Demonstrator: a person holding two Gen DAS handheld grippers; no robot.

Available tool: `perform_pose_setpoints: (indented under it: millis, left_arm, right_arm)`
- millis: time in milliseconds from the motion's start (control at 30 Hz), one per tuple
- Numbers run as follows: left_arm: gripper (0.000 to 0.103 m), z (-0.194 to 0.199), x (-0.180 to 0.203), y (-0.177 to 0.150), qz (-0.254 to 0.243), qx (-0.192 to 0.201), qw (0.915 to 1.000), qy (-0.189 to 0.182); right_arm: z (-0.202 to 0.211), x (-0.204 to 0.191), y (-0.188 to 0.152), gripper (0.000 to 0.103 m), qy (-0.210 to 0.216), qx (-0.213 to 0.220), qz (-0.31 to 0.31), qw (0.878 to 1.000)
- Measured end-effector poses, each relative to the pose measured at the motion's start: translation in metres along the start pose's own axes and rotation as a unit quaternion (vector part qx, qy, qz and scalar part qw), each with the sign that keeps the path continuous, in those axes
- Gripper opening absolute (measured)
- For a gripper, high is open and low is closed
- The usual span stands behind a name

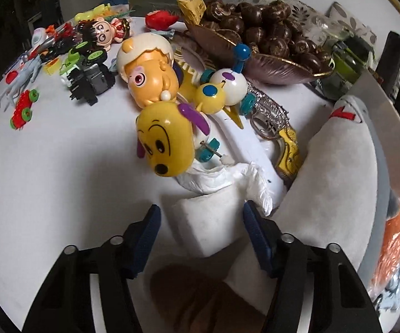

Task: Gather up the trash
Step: 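Grasp the white foam block with the right tool while the left tool grasps the red-green block car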

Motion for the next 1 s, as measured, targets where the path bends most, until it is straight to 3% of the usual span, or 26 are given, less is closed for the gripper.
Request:
perform_pose_setpoints:
  millis: [67, 100, 167, 300, 367, 467, 633, 733, 767, 833, 900, 933, 967, 1000]
  left_arm:
    - [0.092, -0.004, -0.004, 0.005, 0.004, 0.0, 0.9999, 0.012]
    - [0.092, -0.006, -0.006, 0.008, 0.003, 0.004, 0.9998, 0.017]
    - [0.092, -0.013, -0.014, 0.016, -0.005, 0.004, 0.999, 0.044]
    - [0.092, -0.034, -0.039, 0.04, 0.004, 0.001, 0.9974, 0.072]
    - [0.091, -0.051, -0.054, 0.06, 0.027, -0.002, 0.9966, 0.078]
    - [0.091, -0.081, -0.062, 0.087, 0.054, -0.016, 0.997, 0.054]
    - [0.091, -0.132, -0.086, 0.119, 0.074, -0.045, 0.9884, 0.125]
    - [0.092, -0.151, -0.099, 0.123, 0.057, -0.067, 0.9807, 0.175]
    - [0.093, -0.155, -0.099, 0.126, 0.042, -0.068, 0.9799, 0.183]
    - [0.093, -0.156, -0.099, 0.128, 0.033, -0.067, 0.982, 0.173]
    - [0.084, -0.151, -0.098, 0.126, 0.024, -0.059, 0.9832, 0.171]
    - [0.068, -0.149, -0.096, 0.126, 0.018, -0.054, 0.984, 0.169]
    - [0.066, -0.145, -0.092, 0.124, 0.007, -0.052, 0.9852, 0.164]
    - [0.066, -0.142, -0.088, 0.121, 0.005, -0.054, 0.9858, 0.159]
  right_arm:
    - [0.012, -0.003, -0.004, 0.043, 0.037, 0.014, -0.036, 0.999]
    - [0.02, -0.01, -0.009, 0.032, 0.076, 0.02, -0.053, 0.996]
    - [0.03, -0.021, -0.019, 0.031, 0.1, 0.03, -0.061, 0.993]
    - [0.042, -0.049, -0.047, 0.03, 0.076, 0.063, -0.025, 0.995]
    - [0.049, -0.054, -0.056, 0.023, 0.069, 0.087, -0.03, 0.993]
    - [0.056, -0.058, -0.059, 0.02, 0.088, 0.104, -0.049, 0.99]
    - [0.058, -0.058, -0.065, 0.02, 0.08, 0.121, -0.044, 0.988]
    - [0.058, -0.054, -0.067, 0.02, 0.089, 0.126, -0.056, 0.986]
    - [0.057, -0.052, -0.068, 0.022, 0.092, 0.128, -0.061, 0.986]
    - [0.056, -0.05, -0.071, 0.038, 0.091, 0.13, -0.069, 0.985]
    - [0.062, -0.048, -0.071, 0.049, 0.083, 0.152, -0.074, 0.982]
    - [0.067, -0.047, -0.07, 0.056, 0.082, 0.164, -0.077, 0.98]
    - [0.07, -0.047, -0.07, 0.064, 0.084, 0.169, -0.082, 0.979]
    - [0.07, -0.047, -0.068, 0.066, 0.086, 0.169, -0.083, 0.978]
Point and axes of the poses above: each gripper's, at about its wrist camera, not at the fingertips, and z roughly against the way its jaws point, x to its right, y to its top, the point moved 8 cm from there along -z, roughly the way its jaws point, and after that the axes turned 8 degrees about -z, right-handed, at the moved point
